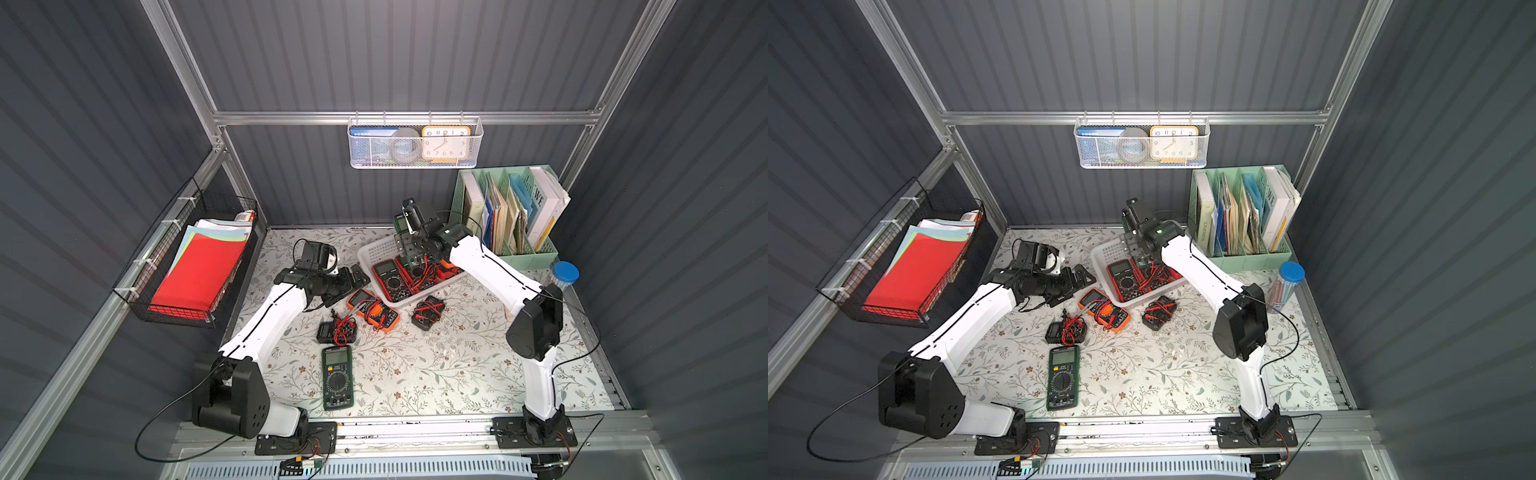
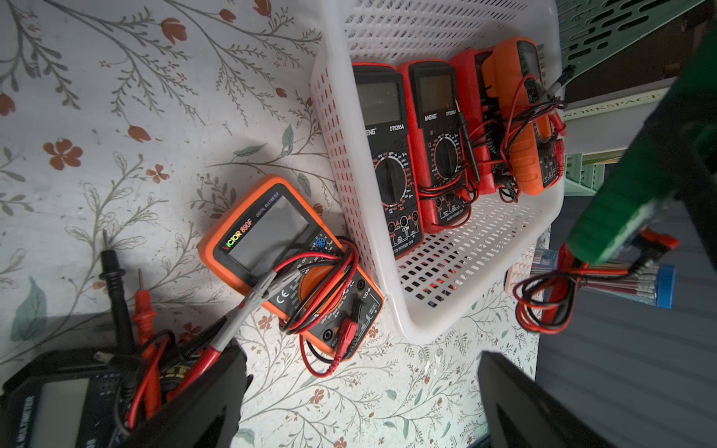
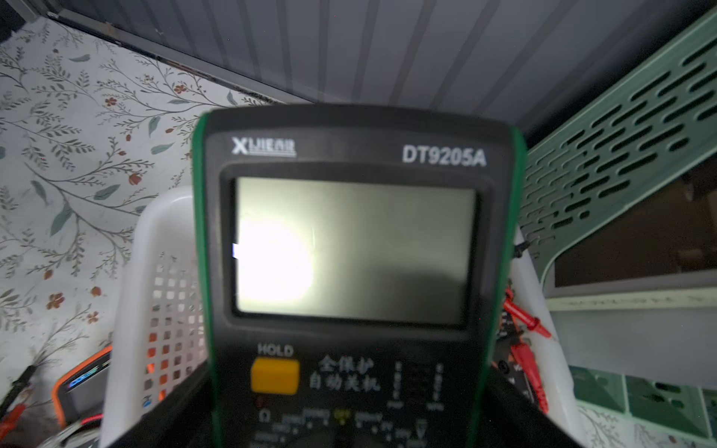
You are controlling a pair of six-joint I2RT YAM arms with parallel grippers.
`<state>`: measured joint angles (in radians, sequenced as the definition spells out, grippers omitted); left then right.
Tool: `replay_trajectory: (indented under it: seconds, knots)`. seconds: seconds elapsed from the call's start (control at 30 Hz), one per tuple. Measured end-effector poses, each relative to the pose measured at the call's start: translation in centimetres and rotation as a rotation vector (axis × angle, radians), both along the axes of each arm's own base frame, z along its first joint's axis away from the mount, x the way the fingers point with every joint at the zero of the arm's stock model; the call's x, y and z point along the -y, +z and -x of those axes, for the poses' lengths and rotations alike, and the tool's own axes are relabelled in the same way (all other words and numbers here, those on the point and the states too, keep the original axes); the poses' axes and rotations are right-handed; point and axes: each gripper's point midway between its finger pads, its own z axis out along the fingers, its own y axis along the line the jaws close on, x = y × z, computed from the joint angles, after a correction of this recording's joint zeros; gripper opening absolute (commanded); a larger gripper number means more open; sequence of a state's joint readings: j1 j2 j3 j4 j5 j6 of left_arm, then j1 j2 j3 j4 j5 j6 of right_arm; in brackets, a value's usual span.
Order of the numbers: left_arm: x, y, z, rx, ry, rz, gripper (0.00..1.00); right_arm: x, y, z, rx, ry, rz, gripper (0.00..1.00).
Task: Put the multimeter into the basket
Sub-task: Place the multimeter in the basket.
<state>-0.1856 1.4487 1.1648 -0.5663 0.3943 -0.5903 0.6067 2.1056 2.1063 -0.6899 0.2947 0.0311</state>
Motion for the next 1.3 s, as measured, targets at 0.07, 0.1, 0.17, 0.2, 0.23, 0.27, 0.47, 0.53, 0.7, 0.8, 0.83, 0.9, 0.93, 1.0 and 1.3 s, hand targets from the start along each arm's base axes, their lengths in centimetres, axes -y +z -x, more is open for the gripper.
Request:
replay_trajectory:
  seconds: [0.07,0.1,0.17,0.2,0.23,0.27,0.47,0.53,0.7,0.8,0.83,0.9,0.93,1.0,1.3]
  knots:
    - [0.1,-0.1,-0.2,-0.001,-0.003,0.0,0.99,0.4,-1.0,-1.1,-0.01,0.015,0.022,0.61]
    - [0.1,-0.1,-0.2,-0.003,-0.004,0.0,0.99,0.7,-1.7,-1.6,-0.02,0.024,0.037,0.61]
    - [0.1,-0.2,-0.3,-0.006,-0.004,0.0,0.99,1.2,-3.3,-2.2,-0.042,0.036,0.065,0.61]
    - [0.1,-0.3,-0.4,-0.008,-0.004,-0.001,0.99,1.4,-4.3,-2.5,-0.058,0.044,0.08,0.61]
    - [0.1,-0.4,-0.5,-0.009,-0.004,-0.001,0.99,1.5,-5.0,-2.7,-0.071,0.049,0.091,0.61]
    - [0.1,-0.4,-0.5,-0.01,-0.004,-0.001,0.99,1.6,-6.0,-2.8,-0.086,0.056,0.105,0.61]
    - [0.2,-0.2,-0.6,-0.005,-0.005,0.0,0.99,1.5,-10.7,-3.1,-0.165,0.103,0.168,0.63]
    - [0.2,-0.1,-0.7,-0.002,-0.005,0.0,0.99,1.4,-11.6,-3.1,-0.181,0.115,0.178,0.64]
    - [0.5,0.2,-0.8,0.006,-0.012,0.002,0.99,1.3,-12.4,-3.0,-0.199,0.125,0.182,0.65]
    - [0.6,0.2,-0.7,0.006,-0.014,0.002,0.99,1.3,-12.6,-3.0,-0.205,0.126,0.179,0.67]
    - [0.6,0.3,-0.7,0.006,-0.015,0.002,0.99,1.3,-12.6,-3.0,-0.207,0.126,0.177,0.68]
    - [0.6,0.4,-0.8,0.009,-0.016,0.002,0.99,1.3,-12.6,-3.0,-0.209,0.126,0.172,0.72]
    - [0.7,0.5,-0.8,0.011,-0.016,0.002,0.99,1.2,-12.7,-2.9,-0.212,0.126,0.17,0.75]
    - [0.7,0.7,-0.9,0.019,-0.016,0.004,0.99,1.2,-12.9,-2.9,-0.217,0.128,0.168,0.82]
    - [0.8,1.1,-1.1,0.026,-0.017,0.005,0.99,1.2,-14.8,-3.1,-0.246,0.114,0.171,0.99]
